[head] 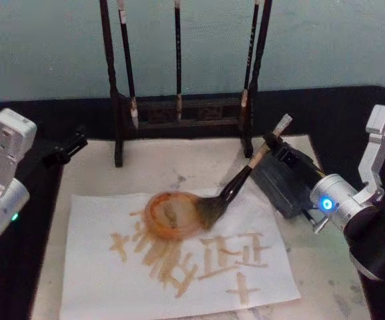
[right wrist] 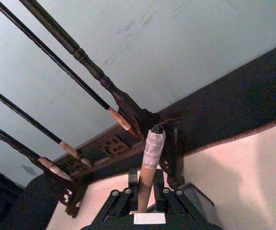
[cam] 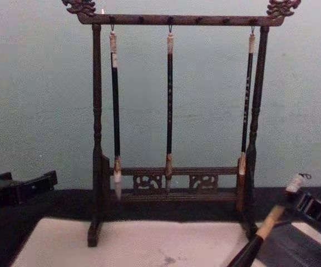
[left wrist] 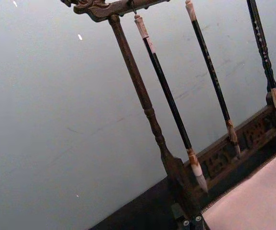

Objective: Pick up the brush from the inkstone, write on the paper, then place the brush back to its original position.

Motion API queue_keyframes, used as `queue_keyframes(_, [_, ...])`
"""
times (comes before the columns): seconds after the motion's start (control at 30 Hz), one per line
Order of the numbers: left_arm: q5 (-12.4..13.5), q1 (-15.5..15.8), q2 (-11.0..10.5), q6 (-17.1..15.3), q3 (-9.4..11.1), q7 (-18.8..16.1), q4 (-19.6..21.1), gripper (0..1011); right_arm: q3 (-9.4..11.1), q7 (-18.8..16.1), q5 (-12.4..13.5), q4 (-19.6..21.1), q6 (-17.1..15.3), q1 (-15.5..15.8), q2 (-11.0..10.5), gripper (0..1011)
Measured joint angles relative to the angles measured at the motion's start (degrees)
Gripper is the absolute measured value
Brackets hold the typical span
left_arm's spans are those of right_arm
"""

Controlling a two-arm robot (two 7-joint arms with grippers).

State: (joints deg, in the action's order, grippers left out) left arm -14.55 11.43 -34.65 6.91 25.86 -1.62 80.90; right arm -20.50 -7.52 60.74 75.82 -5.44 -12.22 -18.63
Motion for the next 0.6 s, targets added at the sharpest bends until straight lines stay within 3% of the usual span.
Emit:
queue_keyframes(0.37, [0.0, 0.0, 0.0, 0.0, 0.0, 0.0, 0.0, 1002, 0.7, 2.2, -2.3, 0.3, -0.3, 0.5, 0.6, 193])
queue_keyframes(0.6, [0.0, 0.0, 0.0, 0.0, 0.0, 0.0, 0.0, 1002, 0.7, 2.1, -2.2, 0.3, -0.3, 0.5, 0.5, 193])
